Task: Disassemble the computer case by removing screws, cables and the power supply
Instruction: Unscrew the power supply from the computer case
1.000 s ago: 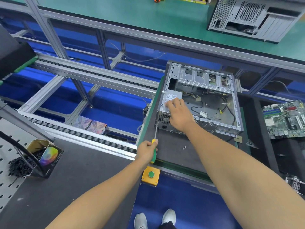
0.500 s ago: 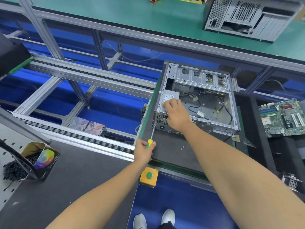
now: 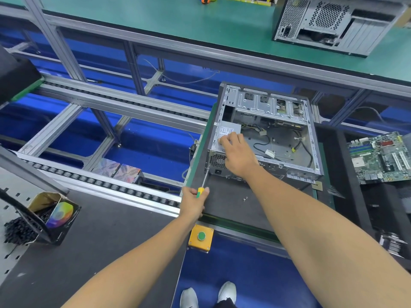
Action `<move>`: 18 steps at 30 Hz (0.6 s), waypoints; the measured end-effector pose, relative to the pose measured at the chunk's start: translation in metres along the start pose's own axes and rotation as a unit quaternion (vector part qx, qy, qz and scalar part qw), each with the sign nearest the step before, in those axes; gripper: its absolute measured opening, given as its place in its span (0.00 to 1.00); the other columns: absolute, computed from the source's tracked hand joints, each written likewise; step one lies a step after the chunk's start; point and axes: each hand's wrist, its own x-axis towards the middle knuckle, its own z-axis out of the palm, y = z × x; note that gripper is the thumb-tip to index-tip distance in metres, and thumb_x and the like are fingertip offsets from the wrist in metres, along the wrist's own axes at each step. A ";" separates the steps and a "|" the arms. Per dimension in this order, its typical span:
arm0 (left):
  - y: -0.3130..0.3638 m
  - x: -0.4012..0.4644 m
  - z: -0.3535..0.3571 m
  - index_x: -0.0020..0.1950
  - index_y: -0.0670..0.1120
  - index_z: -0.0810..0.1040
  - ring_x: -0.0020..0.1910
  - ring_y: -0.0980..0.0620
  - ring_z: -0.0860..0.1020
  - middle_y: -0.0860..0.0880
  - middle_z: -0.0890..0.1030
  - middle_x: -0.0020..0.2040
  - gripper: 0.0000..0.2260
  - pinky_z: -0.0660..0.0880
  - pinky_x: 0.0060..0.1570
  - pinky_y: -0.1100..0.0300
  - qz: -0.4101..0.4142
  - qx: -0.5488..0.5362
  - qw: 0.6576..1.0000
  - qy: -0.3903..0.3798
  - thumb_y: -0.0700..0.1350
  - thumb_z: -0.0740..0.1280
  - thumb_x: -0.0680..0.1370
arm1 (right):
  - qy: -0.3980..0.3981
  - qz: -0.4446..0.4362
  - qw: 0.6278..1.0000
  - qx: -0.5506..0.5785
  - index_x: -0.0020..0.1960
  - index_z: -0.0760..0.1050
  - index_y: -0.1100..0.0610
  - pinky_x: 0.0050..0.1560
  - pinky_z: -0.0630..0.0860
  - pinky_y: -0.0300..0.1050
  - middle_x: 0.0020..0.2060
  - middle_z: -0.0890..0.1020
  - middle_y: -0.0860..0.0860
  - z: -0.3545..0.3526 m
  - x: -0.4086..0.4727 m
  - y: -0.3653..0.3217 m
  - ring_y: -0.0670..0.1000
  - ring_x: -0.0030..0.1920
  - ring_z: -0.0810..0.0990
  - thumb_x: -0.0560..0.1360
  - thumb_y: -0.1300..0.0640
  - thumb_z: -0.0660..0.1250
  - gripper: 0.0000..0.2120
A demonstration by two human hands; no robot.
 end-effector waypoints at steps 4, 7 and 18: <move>-0.004 0.003 -0.002 0.49 0.47 0.69 0.34 0.51 0.79 0.45 0.81 0.41 0.17 0.78 0.33 0.57 0.000 0.003 1.000 0.017 0.56 0.72 0.78 | 0.002 -0.001 1.000 0.002 0.65 0.69 0.56 0.60 0.69 0.47 0.60 0.69 0.55 0.000 0.000 0.000 0.57 0.58 0.65 0.69 0.68 0.65 0.25; -0.005 0.004 0.000 0.47 0.45 0.75 0.33 0.52 0.79 0.47 0.83 0.41 0.17 0.77 0.32 0.57 -0.003 0.017 1.000 0.000 0.59 0.65 0.82 | 0.003 0.000 1.000 0.005 0.64 0.69 0.56 0.59 0.69 0.48 0.60 0.70 0.55 0.000 0.000 0.000 0.57 0.58 0.65 0.69 0.68 0.65 0.25; -0.001 0.003 -0.001 0.50 0.48 0.67 0.33 0.50 0.77 0.44 0.78 0.42 0.19 0.75 0.30 0.58 0.010 0.016 1.000 0.008 0.56 0.73 0.78 | 0.000 0.005 1.000 0.008 0.65 0.70 0.56 0.57 0.69 0.48 0.59 0.70 0.55 0.001 0.000 0.000 0.57 0.57 0.66 0.67 0.67 0.66 0.26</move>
